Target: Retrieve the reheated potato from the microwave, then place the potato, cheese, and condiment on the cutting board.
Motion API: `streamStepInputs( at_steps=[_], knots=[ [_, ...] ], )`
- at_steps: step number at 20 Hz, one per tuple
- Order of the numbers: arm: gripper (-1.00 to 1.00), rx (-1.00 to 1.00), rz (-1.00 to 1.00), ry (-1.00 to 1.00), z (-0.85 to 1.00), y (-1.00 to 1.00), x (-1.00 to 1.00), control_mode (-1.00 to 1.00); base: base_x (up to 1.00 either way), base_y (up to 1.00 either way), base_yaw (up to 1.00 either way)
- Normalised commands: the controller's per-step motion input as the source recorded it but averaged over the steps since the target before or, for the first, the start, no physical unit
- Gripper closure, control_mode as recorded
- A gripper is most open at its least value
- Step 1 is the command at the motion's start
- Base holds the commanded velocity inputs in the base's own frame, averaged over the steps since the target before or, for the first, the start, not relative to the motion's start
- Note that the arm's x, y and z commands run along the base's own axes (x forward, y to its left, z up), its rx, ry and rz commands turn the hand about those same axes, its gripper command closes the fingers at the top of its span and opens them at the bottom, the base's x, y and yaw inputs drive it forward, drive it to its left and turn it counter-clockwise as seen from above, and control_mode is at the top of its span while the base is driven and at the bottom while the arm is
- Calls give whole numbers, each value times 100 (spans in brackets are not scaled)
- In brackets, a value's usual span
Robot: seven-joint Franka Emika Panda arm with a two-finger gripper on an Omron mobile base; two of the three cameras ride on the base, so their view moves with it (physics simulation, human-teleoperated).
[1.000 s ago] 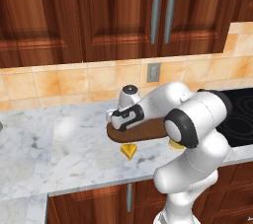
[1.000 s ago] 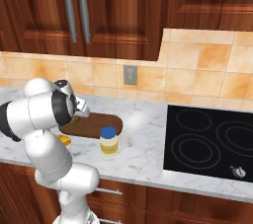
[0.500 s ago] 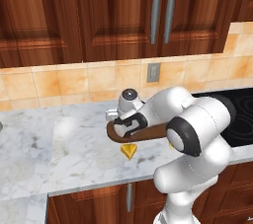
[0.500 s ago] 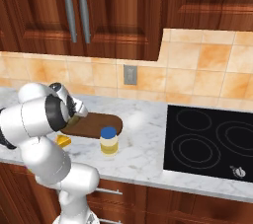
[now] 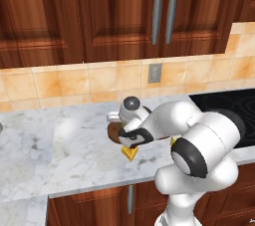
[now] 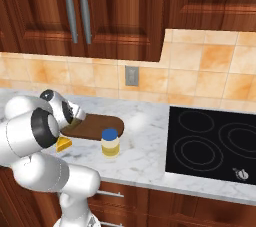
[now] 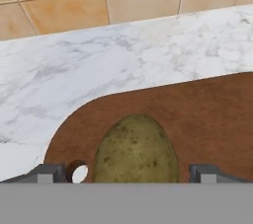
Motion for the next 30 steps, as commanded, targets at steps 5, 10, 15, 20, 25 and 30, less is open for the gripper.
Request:
streamStepInputs(
  at_steps=[5, 10, 15, 20, 25, 30],
  knots=[
    [-100, 2, 0, 0, 33, 0, -19, -100, 0, 0, 0],
    [-100, 3, 0, 1, 38, -3, -28, -100, 0, 0, 0],
    [-100, 1, 0, 1, 24, -2, -46, -100, 0, 0, 0],
    [-100, 4, 0, 4, 22, -6, -52, -100, 0, 0, 0],
    [-100, 13, 1, 21, 21, -7, -49, -100, 0, 0, 0],
    [-100, 4, 5, 24, 11, -1, -40, -100, 0, 0, 0]
  ],
)
